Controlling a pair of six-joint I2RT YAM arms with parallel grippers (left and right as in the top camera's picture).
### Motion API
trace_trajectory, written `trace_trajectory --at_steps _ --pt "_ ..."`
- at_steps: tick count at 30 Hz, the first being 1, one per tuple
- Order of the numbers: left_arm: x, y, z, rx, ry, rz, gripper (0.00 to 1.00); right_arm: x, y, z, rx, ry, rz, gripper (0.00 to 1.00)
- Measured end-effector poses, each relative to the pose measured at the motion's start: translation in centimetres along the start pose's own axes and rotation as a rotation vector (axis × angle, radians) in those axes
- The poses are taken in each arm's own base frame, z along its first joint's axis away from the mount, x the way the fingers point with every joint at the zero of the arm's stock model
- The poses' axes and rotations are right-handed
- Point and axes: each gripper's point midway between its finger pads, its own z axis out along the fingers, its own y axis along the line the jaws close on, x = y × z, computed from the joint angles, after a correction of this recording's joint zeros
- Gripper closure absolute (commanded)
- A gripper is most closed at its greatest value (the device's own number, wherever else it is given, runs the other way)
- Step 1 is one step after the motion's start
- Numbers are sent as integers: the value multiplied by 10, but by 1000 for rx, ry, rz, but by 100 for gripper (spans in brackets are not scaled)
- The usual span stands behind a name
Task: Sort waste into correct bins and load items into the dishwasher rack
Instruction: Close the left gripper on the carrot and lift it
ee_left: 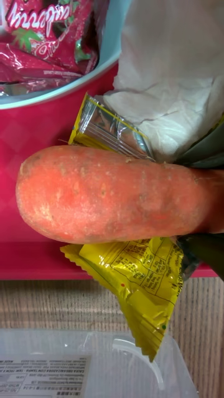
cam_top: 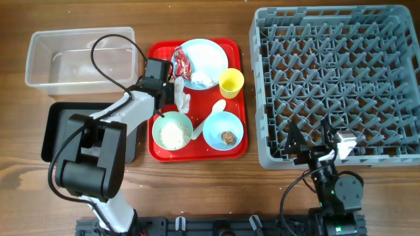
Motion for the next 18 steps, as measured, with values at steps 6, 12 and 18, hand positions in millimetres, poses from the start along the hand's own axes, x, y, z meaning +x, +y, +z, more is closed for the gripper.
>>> trace_trajectory --at_steps 6,12,18 --pt "-8 1 -9 4 -27 -6 73 0 0 0 0 0 0 0" --pt "-28 3 -32 15 -95 -22 69 0 0 0 0 0 0 0" --pt "-28 4 -39 14 -94 -21 73 0 0 0 0 0 0 0"
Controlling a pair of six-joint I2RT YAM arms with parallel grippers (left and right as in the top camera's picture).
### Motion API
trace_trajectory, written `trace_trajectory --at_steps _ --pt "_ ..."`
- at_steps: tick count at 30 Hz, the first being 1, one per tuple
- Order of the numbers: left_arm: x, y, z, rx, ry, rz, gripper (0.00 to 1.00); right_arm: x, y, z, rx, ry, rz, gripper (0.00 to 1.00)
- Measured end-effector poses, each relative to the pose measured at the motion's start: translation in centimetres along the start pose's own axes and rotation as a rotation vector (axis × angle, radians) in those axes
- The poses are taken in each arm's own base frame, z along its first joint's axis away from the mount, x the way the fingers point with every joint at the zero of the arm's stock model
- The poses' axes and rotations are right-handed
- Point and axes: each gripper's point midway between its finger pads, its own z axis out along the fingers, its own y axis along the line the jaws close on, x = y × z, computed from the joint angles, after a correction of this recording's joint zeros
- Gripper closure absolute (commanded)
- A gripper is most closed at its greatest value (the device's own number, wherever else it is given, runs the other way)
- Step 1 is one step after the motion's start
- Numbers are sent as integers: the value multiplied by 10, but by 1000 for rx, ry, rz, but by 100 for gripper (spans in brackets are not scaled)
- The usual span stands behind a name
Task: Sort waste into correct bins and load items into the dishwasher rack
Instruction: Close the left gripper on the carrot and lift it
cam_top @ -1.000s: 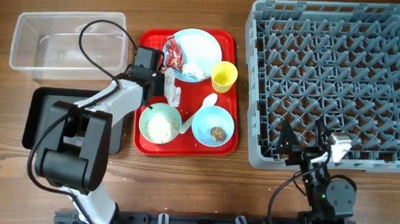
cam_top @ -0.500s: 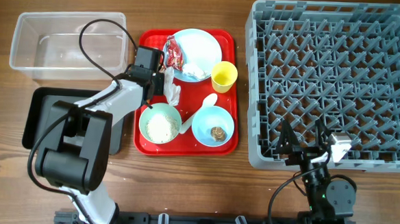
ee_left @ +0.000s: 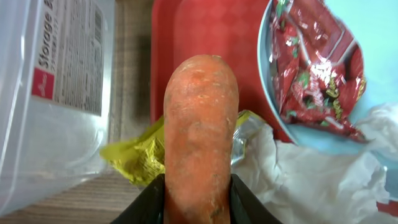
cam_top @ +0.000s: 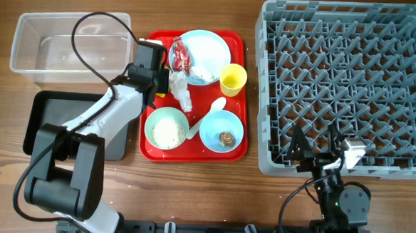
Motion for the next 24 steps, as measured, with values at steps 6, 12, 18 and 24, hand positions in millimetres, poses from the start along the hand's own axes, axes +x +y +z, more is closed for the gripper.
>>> trace_trajectory --at_steps 6,12,18,24 --pt "1 1 0 -3 5 1 80 0 0 0 0 0 0 0" --pt "7 2 0 -7 28 6 78 0 0 0 0 0 0 0" --pt "9 0 0 0 37 8 74 0 0 0 0 0 0 0" --pt "8 0 0 4 32 6 75 0 0 0 0 0 0 0"
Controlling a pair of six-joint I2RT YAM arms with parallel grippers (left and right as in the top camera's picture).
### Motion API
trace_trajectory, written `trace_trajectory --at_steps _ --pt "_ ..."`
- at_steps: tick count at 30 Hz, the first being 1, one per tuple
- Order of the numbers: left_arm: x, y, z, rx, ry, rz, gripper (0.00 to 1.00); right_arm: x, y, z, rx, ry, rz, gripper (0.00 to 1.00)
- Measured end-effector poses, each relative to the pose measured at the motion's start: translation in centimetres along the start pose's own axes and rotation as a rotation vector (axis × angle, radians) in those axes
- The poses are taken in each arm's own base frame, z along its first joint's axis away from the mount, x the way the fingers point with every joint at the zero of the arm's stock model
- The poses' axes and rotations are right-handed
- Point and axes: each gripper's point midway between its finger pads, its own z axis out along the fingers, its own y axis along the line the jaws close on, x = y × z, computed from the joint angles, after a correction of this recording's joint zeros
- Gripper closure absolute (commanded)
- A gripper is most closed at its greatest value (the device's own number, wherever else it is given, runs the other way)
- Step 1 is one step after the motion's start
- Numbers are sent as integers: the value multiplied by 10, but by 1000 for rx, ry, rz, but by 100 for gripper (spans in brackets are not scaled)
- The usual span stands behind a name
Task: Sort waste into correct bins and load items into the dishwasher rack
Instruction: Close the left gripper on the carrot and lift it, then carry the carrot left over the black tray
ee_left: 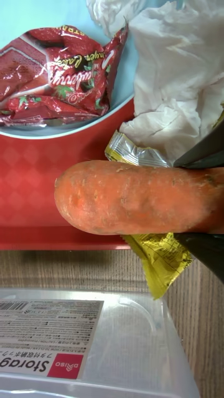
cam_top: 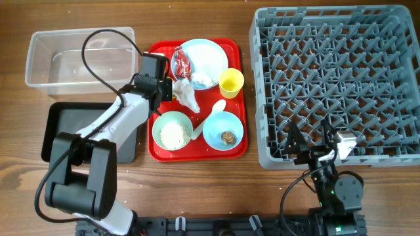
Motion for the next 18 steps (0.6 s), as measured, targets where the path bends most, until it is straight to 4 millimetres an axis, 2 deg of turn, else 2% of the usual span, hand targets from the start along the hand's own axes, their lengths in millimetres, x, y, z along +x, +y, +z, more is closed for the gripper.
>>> trace_trajectory --at_steps 4,13,18 --pt "-4 0 -4 2 -14 -3 77 0 0 0 0 0 0 0" --pt "-28 2 -28 17 -105 -22 78 0 0 0 0 0 0 0" --pt "-29 2 -29 17 -107 -23 85 0 0 0 0 0 0 0"
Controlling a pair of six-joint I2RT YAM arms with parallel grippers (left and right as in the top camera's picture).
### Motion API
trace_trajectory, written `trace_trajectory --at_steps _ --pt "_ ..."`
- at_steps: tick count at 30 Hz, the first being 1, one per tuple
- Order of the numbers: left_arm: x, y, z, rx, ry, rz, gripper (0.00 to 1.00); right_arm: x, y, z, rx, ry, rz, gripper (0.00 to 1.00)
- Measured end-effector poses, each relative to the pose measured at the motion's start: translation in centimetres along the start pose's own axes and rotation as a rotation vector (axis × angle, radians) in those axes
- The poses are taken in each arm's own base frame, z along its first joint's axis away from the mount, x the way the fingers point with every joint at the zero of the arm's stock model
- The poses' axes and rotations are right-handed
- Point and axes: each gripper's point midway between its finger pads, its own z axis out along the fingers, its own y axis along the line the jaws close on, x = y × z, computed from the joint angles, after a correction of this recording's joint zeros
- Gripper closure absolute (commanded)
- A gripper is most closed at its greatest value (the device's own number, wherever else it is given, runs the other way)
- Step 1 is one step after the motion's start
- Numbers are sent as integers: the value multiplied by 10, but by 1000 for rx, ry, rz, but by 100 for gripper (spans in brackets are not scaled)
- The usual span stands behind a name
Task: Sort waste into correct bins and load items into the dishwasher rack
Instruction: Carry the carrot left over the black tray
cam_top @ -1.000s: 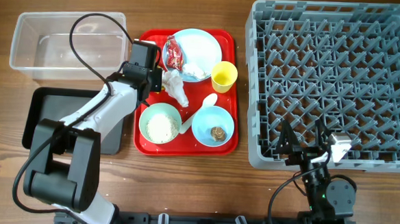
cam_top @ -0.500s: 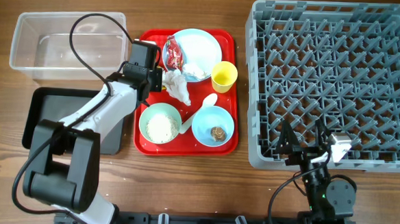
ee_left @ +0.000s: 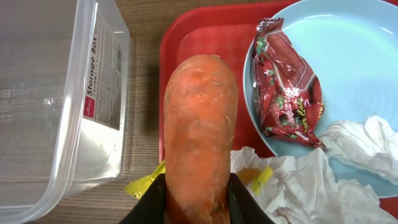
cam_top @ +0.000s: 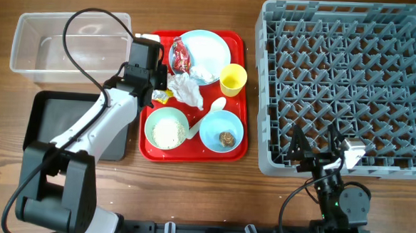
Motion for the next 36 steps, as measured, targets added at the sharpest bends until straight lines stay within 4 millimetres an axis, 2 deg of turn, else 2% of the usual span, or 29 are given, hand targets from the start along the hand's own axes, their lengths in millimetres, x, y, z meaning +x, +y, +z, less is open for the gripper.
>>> trace_trajectory --at_steps 3,6,8,11,14,20,24,28,32,36 --pt "2 1 -2 -2 10 -7 86 0 0 0 0 0 0 0" --pt "-2 2 -13 1 -7 -51 86 0 0 0 0 0 0 0" --pt "-13 4 -29 9 -44 -94 86 0 0 0 0 0 0 0" --pt "-29 10 -65 23 -107 -162 85 0 0 0 0 0 0 0" --pt "-34 20 -96 12 -144 -231 86 0 0 0 0 0 0 0" --pt "10 65 -137 -198 -58 -423 81 0 0 0 0 0 0 0" --pt "33 95 -158 -328 -38 -546 82 0 0 0 0 0 0 0" --pt "51 126 -166 -443 -10 -662 84 0 0 0 0 0 0 0" --pt "61 158 -170 -535 -12 -785 84 0 0 0 0 0 0 0" --pt "69 181 -173 -594 -9 -874 84 0 0 0 0 0 0 0"
